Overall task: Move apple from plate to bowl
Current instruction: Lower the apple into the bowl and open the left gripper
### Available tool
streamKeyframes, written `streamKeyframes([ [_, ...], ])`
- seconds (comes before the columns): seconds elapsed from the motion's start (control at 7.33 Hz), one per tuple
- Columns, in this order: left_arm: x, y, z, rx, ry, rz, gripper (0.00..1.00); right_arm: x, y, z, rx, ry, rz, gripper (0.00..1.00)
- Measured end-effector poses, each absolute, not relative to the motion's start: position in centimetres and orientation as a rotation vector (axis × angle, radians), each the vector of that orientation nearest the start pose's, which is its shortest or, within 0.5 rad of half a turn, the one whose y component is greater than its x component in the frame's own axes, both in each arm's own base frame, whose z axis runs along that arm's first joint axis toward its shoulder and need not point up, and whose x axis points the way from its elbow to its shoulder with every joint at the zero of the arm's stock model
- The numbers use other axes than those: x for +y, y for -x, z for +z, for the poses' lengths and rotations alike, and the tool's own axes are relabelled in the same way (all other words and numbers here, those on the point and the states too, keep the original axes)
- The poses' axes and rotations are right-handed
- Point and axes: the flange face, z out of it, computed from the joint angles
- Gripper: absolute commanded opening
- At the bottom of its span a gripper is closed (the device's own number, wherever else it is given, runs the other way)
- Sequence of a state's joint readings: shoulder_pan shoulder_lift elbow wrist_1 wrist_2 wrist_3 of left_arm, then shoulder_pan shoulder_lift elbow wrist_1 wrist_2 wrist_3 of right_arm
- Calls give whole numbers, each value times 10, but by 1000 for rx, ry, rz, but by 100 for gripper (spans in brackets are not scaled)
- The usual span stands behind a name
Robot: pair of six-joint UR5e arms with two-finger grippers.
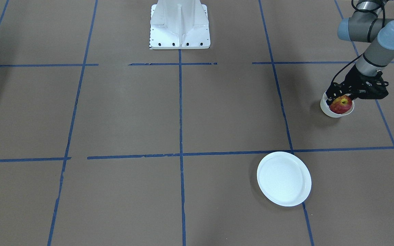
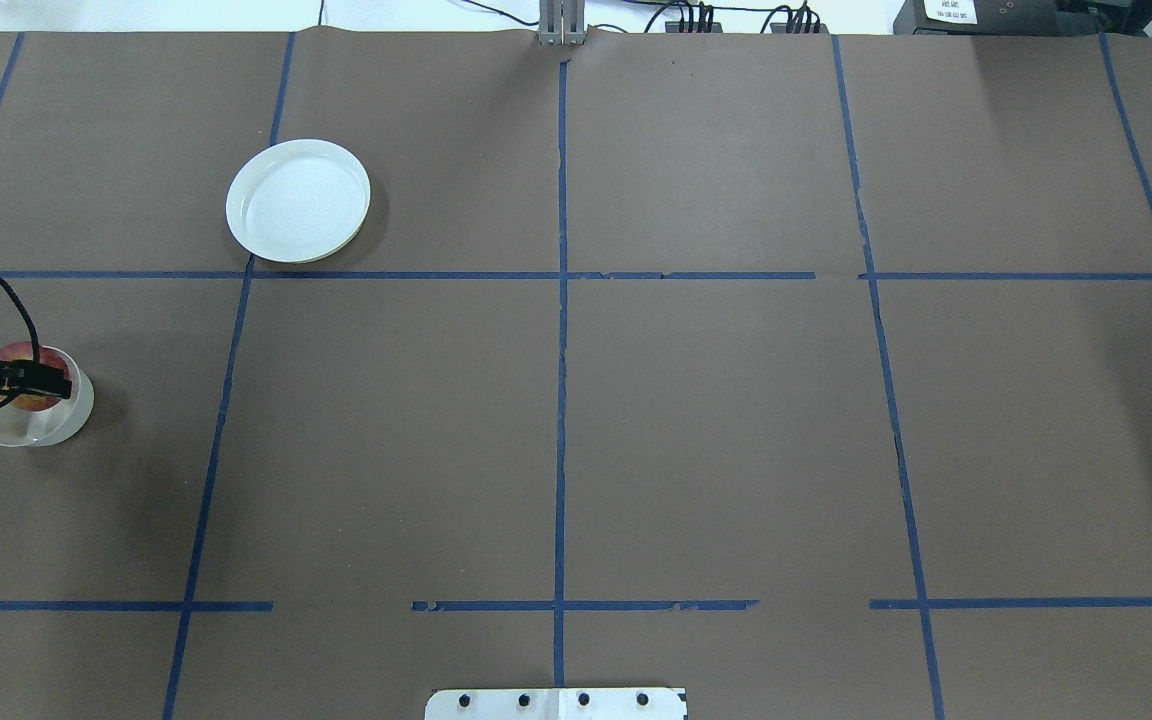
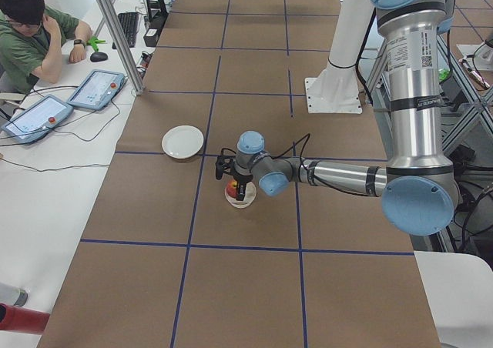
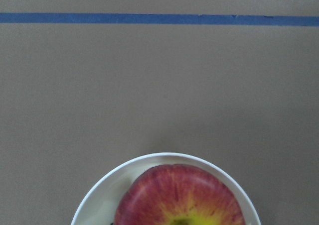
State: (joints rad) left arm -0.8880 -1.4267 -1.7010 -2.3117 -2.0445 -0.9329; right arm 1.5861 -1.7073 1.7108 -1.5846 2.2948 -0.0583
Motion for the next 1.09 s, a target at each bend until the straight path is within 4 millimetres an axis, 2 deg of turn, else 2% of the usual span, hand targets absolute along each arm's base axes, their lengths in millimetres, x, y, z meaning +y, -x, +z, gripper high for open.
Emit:
streamKeyframes([
  [0.55, -414, -220, 580, 841, -172, -62, 95, -432, -74, 658, -724, -16, -37, 100],
  [0.82, -410, -214, 565, 888, -153, -39, 98, -432, -74, 658, -724, -16, -37, 100],
  [0.95, -412, -201, 563, 903, -159, -17, 98, -432, -74, 658, -724, -16, -37, 100],
  [1.09, -417, -177, 566, 897, -185, 13, 98, -432, -74, 658, -724, -16, -37, 100],
])
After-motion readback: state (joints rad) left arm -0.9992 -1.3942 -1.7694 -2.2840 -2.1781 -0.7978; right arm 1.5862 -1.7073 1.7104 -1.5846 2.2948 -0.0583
